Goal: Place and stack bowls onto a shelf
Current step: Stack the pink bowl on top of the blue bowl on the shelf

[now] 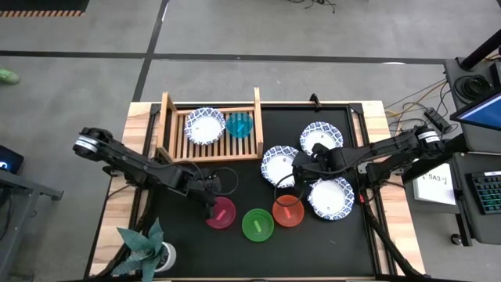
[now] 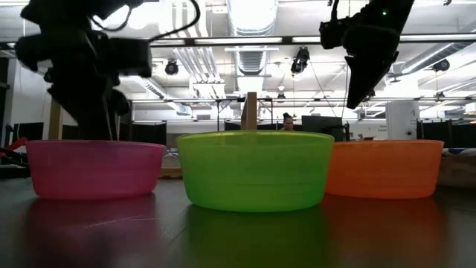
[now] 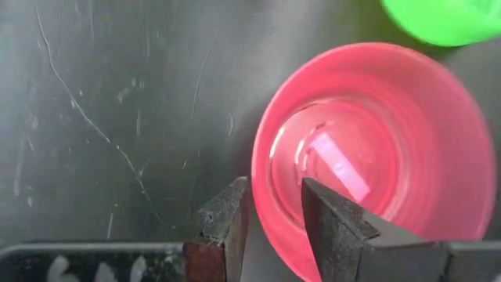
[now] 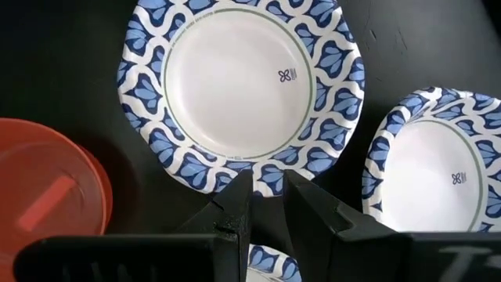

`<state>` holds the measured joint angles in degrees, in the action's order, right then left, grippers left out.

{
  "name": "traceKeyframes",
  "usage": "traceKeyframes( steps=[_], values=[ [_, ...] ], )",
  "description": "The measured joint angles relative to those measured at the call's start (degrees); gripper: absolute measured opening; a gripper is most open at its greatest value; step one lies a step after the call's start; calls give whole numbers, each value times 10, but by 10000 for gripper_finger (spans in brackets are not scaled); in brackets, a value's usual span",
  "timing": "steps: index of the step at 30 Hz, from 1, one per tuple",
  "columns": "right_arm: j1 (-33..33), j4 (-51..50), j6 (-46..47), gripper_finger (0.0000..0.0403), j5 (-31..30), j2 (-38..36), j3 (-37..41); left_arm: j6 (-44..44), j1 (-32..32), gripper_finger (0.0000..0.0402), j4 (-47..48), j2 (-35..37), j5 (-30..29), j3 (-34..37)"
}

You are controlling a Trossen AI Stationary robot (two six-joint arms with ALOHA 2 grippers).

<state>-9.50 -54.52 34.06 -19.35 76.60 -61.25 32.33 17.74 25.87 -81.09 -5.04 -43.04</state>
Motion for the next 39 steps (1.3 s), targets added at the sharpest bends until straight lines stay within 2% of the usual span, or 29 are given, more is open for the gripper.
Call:
traceKeyframes(
  steps=[6, 12, 19, 22, 30, 34, 39],
  values=[
    [0, 11, -1, 63, -2, 0, 0, 18, 0, 77, -17, -35, 0, 6],
    [0, 12, -1, 63, -2, 0, 1, 12, 0, 9, -13, -67, 0, -13],
    [-12, 15, -5, 63, -4, -1, 13, 3, -6, 1, -3, -51, 0, -22],
    [-25, 27, -6, 63, -27, -2, 29, -6, -27, 1, -3, -37, -9, -23],
    [-42, 80, -15, 63, -78, -30, 70, -62, -160, 0, -6, 24, -18, -23],
    [-41, 118, -39, 63, -97, -54, 81, -94, -268, 0, -25, 53, -20, -23],
    [-41, 159, -83, 63, -126, -81, 82, -132, -417, 0, -102, 65, -16, -23]
  ],
)
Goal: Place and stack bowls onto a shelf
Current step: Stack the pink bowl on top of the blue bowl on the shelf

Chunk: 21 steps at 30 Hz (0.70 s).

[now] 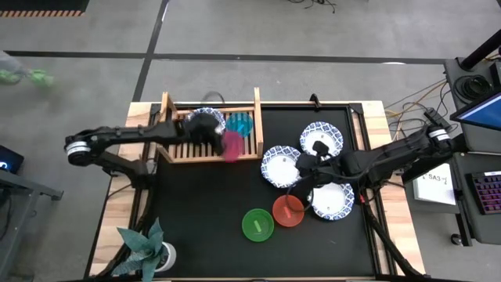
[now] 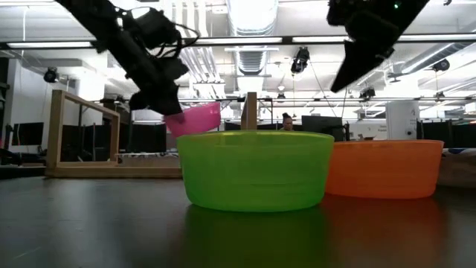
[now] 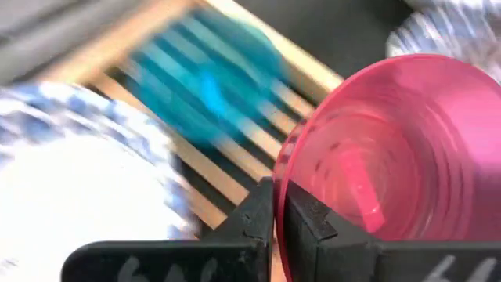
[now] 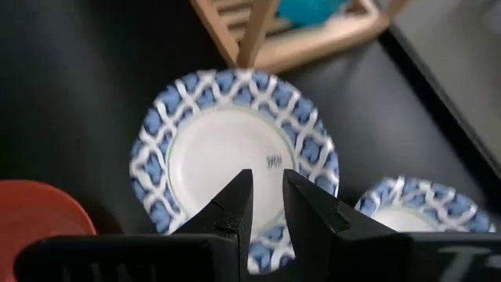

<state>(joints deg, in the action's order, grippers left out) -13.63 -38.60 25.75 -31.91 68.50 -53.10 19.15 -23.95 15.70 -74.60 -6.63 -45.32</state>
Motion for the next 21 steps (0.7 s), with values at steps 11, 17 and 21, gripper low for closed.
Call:
traceKeyframes(
  steps=[11, 17, 21],
  values=[
    [0, 42, -59, 63, -12, -18, 0, -22, -172, 0, -152, -66, 107, -2],
    [0, 42, -61, 63, -12, -16, 0, -33, -173, 0, -144, -125, 107, -46],
    [0, 42, -62, 63, -12, -16, 0, -43, -174, 0, -129, -160, 102, -79]
  ],
)
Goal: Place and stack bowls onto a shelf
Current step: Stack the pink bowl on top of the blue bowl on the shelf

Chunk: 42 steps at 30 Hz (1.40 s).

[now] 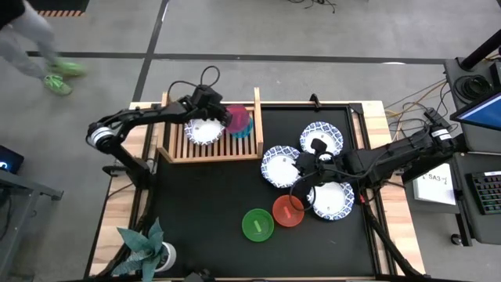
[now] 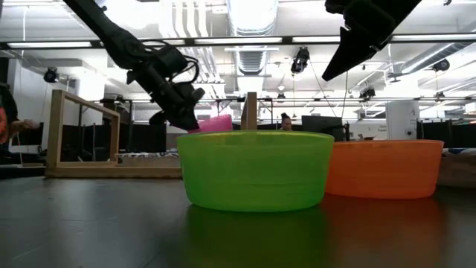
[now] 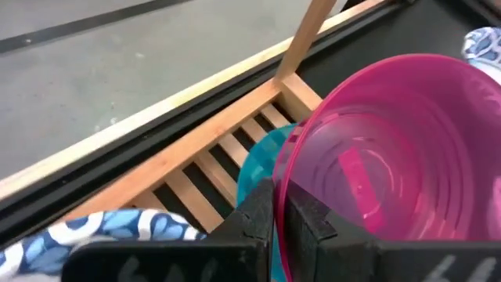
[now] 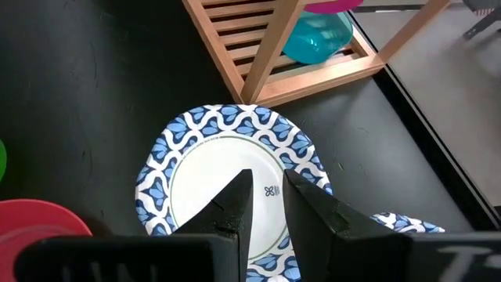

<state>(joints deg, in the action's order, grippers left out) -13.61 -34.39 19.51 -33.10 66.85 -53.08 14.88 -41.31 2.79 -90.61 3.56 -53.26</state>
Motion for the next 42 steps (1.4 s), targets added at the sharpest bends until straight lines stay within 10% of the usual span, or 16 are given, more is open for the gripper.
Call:
traceKeyframes(
  steps=[42],
  values=[
    [0, 2, -2, 63, 0, 0, 9, -40, 17, 73, 49, -30, -18, -65]
  ],
)
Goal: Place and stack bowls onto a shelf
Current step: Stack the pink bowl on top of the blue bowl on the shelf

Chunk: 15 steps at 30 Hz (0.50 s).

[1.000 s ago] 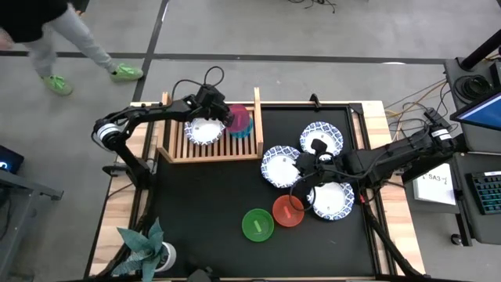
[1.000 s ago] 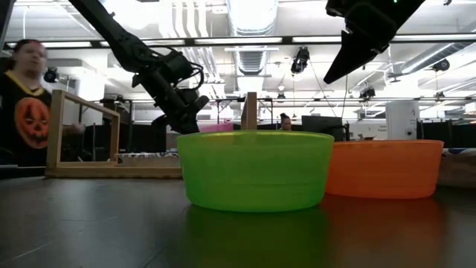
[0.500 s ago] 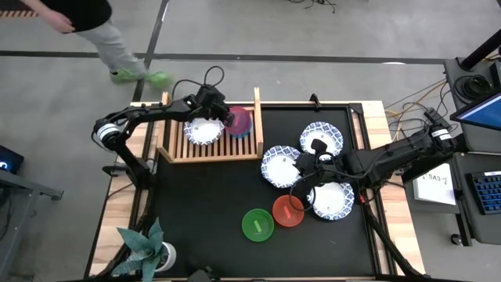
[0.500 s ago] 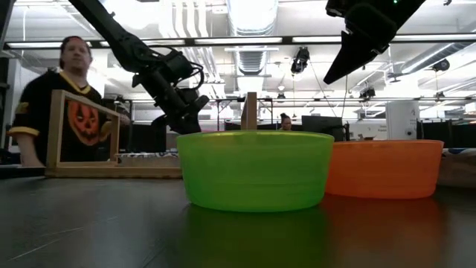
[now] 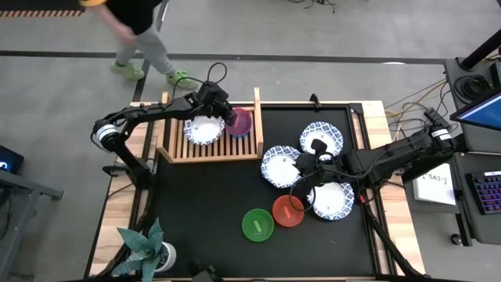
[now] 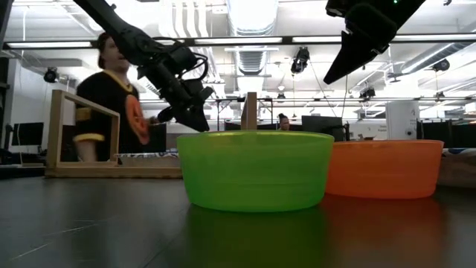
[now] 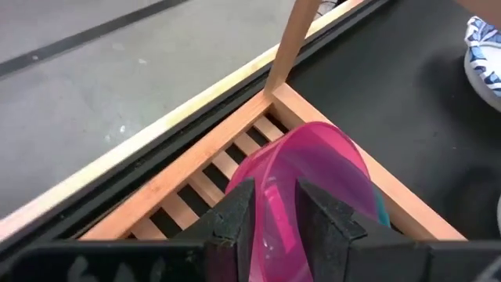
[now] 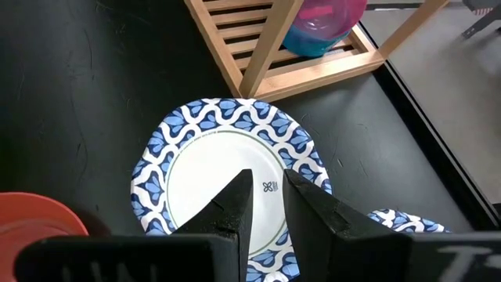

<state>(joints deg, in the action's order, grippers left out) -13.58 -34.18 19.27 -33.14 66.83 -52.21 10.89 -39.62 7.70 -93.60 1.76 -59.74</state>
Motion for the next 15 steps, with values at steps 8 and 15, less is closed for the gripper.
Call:
traceKeyframes(
  steps=[8, 15],
  values=[
    [0, 1, -5, 63, -1, 0, 0, -26, 0, 40, 0, 0, -54, -1],
    [0, 2, -5, 63, -1, 0, 0, -25, 1, 37, 0, 1, -58, 10]
  ],
)
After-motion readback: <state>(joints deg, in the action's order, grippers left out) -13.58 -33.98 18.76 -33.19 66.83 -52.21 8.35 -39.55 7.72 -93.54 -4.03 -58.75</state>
